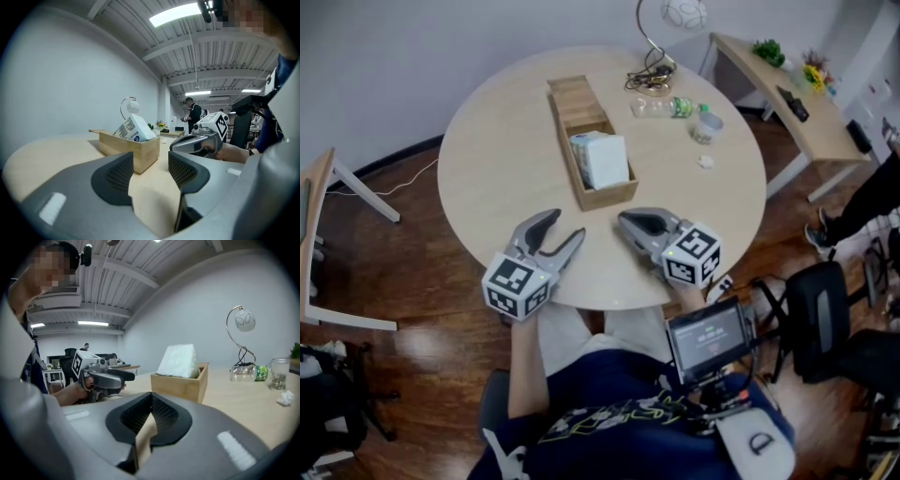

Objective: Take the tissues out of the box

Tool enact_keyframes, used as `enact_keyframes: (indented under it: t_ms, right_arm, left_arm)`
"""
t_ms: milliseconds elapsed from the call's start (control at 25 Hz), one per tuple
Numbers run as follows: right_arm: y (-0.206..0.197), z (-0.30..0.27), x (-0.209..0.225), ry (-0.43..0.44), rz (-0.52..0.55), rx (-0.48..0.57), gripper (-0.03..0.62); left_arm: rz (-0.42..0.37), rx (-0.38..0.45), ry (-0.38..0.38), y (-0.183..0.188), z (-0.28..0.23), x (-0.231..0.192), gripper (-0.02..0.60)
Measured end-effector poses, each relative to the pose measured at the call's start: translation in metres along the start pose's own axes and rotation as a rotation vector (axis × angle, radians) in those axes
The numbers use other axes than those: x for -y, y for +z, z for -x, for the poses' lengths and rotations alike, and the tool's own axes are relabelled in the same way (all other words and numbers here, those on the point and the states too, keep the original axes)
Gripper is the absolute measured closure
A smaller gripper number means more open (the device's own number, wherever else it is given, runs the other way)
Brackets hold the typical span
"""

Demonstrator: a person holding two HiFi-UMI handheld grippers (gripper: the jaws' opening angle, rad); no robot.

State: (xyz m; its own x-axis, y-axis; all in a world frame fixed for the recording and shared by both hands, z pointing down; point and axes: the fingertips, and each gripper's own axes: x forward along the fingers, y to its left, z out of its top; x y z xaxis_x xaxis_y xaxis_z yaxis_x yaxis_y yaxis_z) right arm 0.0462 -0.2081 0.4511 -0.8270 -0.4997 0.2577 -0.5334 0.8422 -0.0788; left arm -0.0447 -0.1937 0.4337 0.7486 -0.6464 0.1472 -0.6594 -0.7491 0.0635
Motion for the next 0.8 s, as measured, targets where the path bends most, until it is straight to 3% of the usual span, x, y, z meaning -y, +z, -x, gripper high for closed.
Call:
enact_keyframes:
  t_ms: [360,600,800]
  right_arm:
    - [0.008,0.009,-0.011,0.054,0.028,0.068,0.589]
    - [0.013,0.017,-0.025,0.169,0.018,0.109,0.589]
    - [0.015,0.019,-0.021,0.111,0.047,0.131,0.588]
  left_arm:
    - [-0.002,-0.002,-0.004,0.002,0.000,0.002,0.368]
    - [-0.002,-0.001,-0.020,0.001,-0.001,0.003,0.368]
    - [-0.001,0.000,-0.026,0.000,-0.001,0.004,0.368]
